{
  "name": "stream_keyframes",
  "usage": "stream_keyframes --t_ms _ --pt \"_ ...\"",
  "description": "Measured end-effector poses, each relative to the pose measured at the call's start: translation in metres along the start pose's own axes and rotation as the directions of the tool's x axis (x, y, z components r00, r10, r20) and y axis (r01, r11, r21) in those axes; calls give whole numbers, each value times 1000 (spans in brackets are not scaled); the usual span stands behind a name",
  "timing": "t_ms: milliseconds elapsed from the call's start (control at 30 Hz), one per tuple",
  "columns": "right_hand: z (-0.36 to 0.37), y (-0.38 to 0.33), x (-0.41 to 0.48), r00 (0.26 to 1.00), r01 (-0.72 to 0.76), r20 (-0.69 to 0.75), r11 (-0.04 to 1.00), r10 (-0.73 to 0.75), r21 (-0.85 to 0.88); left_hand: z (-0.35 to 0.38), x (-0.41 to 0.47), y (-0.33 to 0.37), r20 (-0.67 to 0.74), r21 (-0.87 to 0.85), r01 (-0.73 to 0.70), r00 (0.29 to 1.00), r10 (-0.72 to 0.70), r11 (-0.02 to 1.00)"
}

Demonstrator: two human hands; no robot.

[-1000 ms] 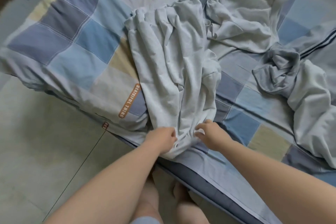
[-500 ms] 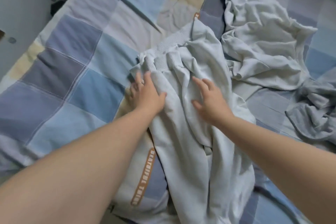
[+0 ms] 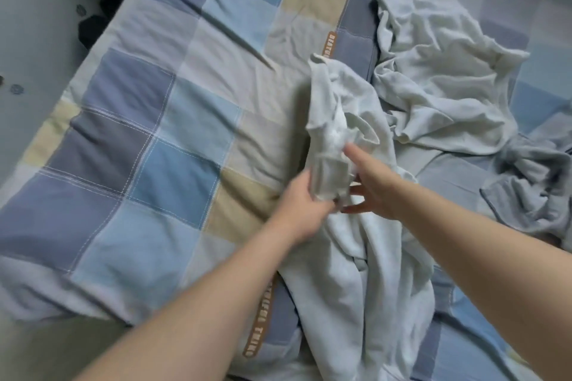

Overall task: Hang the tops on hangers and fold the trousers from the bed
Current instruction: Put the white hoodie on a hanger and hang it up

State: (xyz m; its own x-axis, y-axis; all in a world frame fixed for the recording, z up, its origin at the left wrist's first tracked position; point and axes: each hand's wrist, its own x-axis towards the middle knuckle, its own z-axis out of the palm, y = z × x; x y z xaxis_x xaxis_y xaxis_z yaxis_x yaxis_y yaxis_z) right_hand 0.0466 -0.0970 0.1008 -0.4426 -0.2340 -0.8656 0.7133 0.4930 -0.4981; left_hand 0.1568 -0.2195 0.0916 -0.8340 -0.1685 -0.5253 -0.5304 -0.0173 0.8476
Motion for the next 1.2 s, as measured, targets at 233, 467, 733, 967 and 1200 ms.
stream_keyframes --t_ms 233,467,733,967,1200 --pt "-41 19 -131 948 198 -266 979 -176 56 64 -145 33 307 83 176 932 -193 981" --pt "-114 35 -328 857 394 -286 903 -428 -170 124 -244 148 55 -65 81 995 -78 995" --pt "-198 68 -543 737 623 -173 755 -654 -203 200 -309 306 314 -472 425 899 -303 772" --pt "-254 134 -626 499 766 -368 598 -785 -235 293 -372 367 204 -376 87 979 -10 923" --pt "-317 180 -674 344 766 -613 590 -711 -255 306 -398 415 205 297 -305 946 252 905"
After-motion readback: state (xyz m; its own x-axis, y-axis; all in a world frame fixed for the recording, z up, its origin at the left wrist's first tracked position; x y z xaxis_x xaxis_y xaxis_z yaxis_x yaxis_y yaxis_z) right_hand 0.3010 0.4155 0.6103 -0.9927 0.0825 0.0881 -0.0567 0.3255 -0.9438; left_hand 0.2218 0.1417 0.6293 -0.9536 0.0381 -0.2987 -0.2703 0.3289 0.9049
